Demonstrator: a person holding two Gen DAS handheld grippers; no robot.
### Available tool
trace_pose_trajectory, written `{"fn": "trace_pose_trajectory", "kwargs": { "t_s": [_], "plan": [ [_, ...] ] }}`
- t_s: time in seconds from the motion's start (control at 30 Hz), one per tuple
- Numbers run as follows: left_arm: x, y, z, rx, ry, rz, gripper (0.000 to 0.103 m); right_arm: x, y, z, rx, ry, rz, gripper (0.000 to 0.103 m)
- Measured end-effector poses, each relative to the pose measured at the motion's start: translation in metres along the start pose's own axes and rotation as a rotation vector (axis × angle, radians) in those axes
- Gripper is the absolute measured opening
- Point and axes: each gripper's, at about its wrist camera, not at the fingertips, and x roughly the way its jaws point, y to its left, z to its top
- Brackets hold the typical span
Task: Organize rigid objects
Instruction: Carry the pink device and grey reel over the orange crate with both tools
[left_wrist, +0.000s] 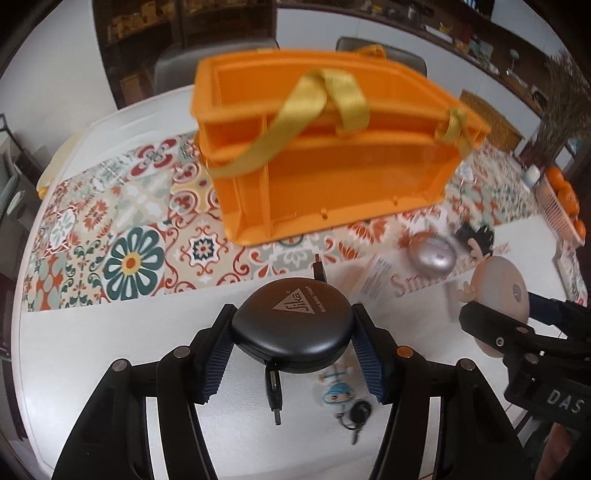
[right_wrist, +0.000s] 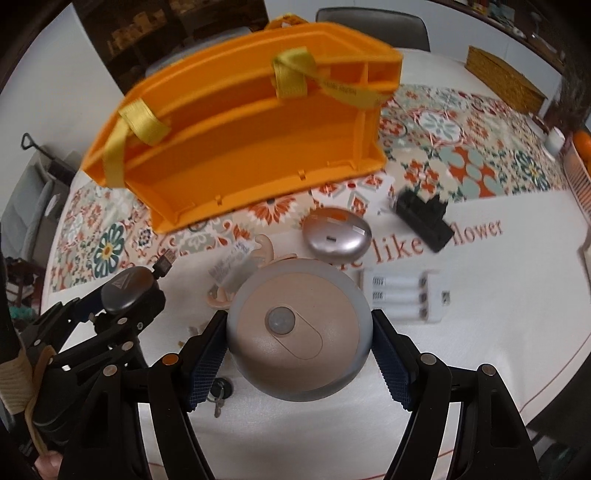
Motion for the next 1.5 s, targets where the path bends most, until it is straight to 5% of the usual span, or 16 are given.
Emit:
{"fn": "trace_pose_trajectory", "kwargs": {
  "t_s": [0.7,1.5],
  "plan": [
    [-0.085,-0.027,0.044,-0.049,-0.231,0.03,0.061,-0.079,-0.009,0.047,-0.089,-0.195,0.104,0.075],
    [-0.088,-0.023,0.105,-0.079,-0.336,0.1,0.061,-0.086,-0.002,0.116,-0.15,-0.304,0.153,0.075]
  ]
}}
